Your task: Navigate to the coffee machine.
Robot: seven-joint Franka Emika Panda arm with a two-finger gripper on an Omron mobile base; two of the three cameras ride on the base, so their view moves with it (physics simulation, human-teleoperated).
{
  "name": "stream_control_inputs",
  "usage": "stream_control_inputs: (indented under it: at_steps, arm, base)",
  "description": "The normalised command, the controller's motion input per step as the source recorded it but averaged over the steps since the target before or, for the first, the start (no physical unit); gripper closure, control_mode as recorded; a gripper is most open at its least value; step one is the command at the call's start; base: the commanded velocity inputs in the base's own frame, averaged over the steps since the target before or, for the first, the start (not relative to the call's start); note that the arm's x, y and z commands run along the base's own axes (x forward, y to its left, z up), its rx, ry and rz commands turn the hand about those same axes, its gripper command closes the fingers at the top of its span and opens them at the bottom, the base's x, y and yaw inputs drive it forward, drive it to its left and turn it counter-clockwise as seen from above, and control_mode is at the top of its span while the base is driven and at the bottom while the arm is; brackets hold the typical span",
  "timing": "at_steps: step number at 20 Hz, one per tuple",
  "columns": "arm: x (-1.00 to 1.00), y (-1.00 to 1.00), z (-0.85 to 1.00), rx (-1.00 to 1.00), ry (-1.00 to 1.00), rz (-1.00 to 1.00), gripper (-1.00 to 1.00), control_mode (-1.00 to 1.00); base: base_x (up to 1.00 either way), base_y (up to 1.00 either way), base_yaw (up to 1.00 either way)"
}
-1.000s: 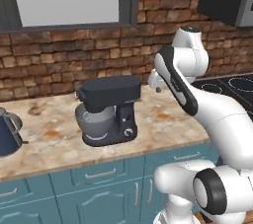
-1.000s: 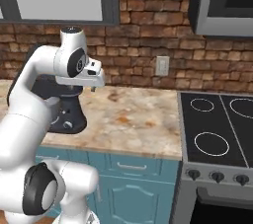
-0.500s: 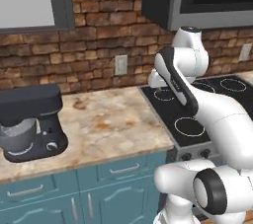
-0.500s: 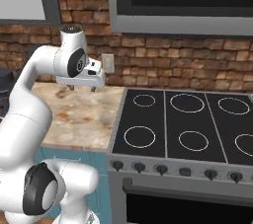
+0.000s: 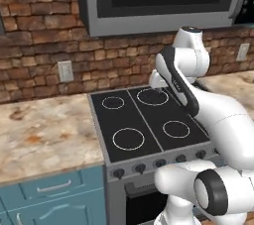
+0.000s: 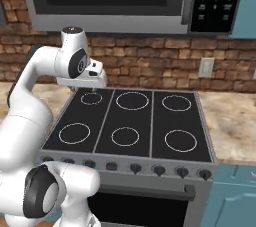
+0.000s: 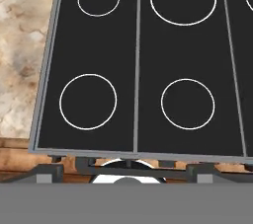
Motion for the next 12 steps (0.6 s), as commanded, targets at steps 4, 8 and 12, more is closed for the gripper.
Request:
stream_control_inputs:
  at_steps: [4,8,12]
  arm:
    - [0.0,0.0,0.0,0.0,0.0,0.0,-1.0,1.0]
    - [0.0,0.0,0.0,0.0,0.0,0.0,-1.0,1.0]
    - [0.0,0.0,0.0,0.0,0.0,0.0,-1.0,1.0]
  base:
    - [0.0,-1.0,-0.02]
    - [0.0,-1.0,0.0]
    - [0.0,-1.0,-0.01]
